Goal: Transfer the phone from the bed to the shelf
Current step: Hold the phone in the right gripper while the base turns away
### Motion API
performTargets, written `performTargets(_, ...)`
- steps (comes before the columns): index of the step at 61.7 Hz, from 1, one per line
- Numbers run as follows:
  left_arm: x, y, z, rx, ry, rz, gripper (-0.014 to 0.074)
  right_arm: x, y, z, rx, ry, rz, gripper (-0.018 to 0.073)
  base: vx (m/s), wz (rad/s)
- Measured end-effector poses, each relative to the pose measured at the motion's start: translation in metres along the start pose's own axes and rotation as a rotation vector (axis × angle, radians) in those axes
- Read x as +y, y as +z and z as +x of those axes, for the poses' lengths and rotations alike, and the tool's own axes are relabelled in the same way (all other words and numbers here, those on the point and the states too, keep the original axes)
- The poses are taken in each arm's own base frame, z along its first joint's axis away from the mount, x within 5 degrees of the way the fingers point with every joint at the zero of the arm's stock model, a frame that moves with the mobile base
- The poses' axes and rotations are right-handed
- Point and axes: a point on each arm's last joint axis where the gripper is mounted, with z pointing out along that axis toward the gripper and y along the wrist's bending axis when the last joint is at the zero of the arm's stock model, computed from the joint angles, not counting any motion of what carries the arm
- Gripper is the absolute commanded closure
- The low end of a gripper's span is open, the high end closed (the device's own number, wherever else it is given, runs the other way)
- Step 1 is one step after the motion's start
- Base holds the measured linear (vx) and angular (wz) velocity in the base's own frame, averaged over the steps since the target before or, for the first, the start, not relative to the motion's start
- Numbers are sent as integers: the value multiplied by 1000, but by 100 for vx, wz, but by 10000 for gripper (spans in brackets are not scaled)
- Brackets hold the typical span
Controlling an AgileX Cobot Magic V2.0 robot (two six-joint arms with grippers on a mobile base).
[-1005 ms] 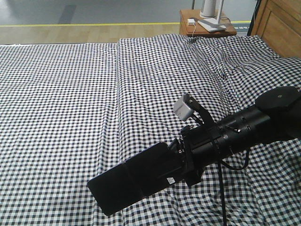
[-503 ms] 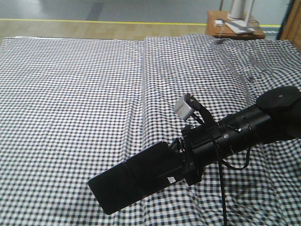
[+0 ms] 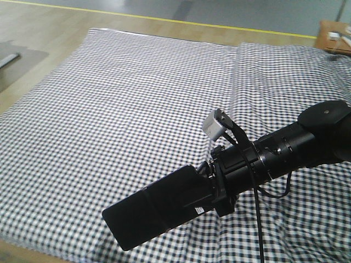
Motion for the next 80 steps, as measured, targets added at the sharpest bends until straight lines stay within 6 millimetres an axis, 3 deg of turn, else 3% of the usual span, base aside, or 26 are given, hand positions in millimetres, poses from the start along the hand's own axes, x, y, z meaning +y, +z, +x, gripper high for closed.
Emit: performTargets(80,0,0,0,0,0,0,595,0,0,0,0,1,0,561,-13,50)
